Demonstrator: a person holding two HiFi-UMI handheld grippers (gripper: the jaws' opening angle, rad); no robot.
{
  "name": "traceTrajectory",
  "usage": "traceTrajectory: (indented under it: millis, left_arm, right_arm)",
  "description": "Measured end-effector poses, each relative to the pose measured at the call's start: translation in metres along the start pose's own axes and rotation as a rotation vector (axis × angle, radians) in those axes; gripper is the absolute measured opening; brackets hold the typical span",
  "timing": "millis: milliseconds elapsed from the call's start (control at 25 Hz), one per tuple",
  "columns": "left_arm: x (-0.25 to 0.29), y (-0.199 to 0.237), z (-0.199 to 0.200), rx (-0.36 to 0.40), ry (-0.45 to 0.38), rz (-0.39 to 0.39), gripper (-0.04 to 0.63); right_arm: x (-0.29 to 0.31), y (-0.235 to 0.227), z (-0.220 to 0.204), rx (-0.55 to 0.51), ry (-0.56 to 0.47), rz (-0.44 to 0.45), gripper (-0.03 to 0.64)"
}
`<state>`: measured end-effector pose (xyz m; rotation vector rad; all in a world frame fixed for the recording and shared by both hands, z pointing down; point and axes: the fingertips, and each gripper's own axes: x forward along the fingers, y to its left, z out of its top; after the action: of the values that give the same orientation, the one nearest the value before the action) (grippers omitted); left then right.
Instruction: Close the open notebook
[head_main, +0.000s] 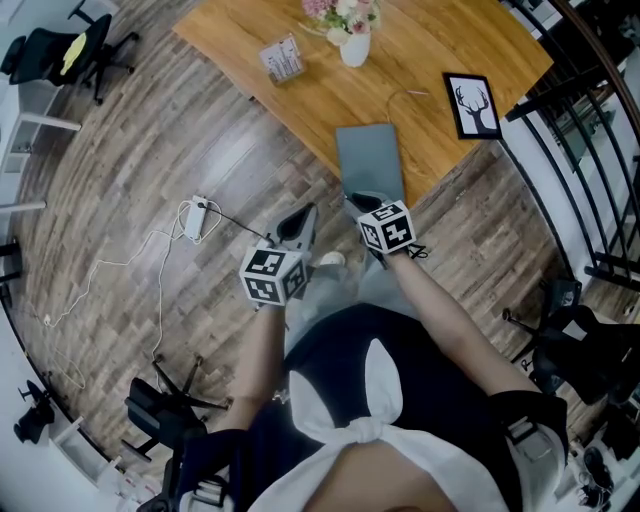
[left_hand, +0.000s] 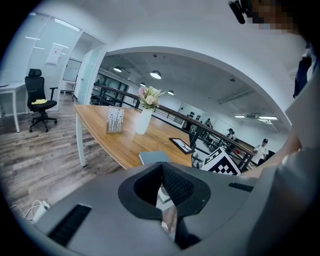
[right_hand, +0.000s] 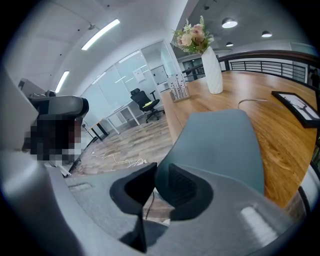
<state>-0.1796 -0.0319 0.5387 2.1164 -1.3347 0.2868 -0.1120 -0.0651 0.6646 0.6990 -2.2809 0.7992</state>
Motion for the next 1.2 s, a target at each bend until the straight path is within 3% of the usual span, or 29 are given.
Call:
traceTrajectory:
  millis: [240,480,680,960,1200]
  left_arm:
    - [-0.001,0.002,0.003,-0.008,-0.008,0.011,0.018]
    - [-0.001,0.001,0.004,-0.005,-0.008,0.017,0.018]
    - [0.0,-0.002,0.01,0.014,-0.007,0.01,0.018]
    - [0.01,-0.015,0.028,0.03,-0.047,-0.005,0.019]
    - [0.013,-0.031,0.044,0.048,-0.083,-0.031,0.018]
  right_arm:
    - [-0.001,0.006,0.0,-0.021,0.004,0.017,0.102]
    - [-0.007,0.013,0.004,-0.007,0.002,0.079,0.19]
    - [-0.021,0.015,0.023,-0.025,-0.039,0.093,0.19]
    - [-0.057,0.017,0.055,-0.058,-0.184,0.1,0.176]
    - [-0.098,0.024,0.089,-0.145,-0.336,0.062,0.092]
